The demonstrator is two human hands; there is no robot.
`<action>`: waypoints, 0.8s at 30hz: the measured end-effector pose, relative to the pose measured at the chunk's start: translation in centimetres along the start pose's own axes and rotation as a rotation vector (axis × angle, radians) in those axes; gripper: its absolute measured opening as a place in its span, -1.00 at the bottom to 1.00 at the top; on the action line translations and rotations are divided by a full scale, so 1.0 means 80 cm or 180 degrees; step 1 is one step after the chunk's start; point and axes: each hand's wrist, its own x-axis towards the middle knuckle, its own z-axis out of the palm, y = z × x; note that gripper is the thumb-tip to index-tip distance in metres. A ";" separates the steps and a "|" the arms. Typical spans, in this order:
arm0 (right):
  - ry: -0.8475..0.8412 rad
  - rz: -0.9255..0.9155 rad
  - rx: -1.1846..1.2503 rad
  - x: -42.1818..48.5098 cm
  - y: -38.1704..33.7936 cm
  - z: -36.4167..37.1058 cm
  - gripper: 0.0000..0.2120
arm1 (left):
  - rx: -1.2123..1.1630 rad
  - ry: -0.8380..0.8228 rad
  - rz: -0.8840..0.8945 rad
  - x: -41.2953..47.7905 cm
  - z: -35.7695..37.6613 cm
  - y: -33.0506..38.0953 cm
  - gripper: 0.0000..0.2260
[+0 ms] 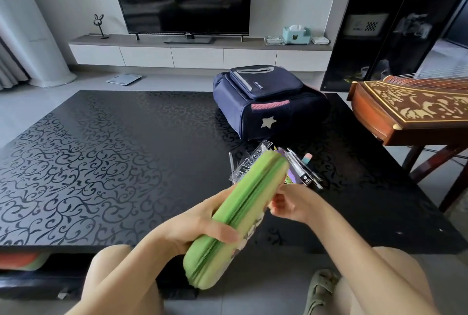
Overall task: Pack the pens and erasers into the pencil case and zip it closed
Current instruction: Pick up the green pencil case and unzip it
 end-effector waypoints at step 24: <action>-0.1239 -0.1827 -0.3343 0.048 0.040 0.071 -0.15 | 0.4278 0.2774 -0.1173 -0.087 -0.109 -0.100 -0.21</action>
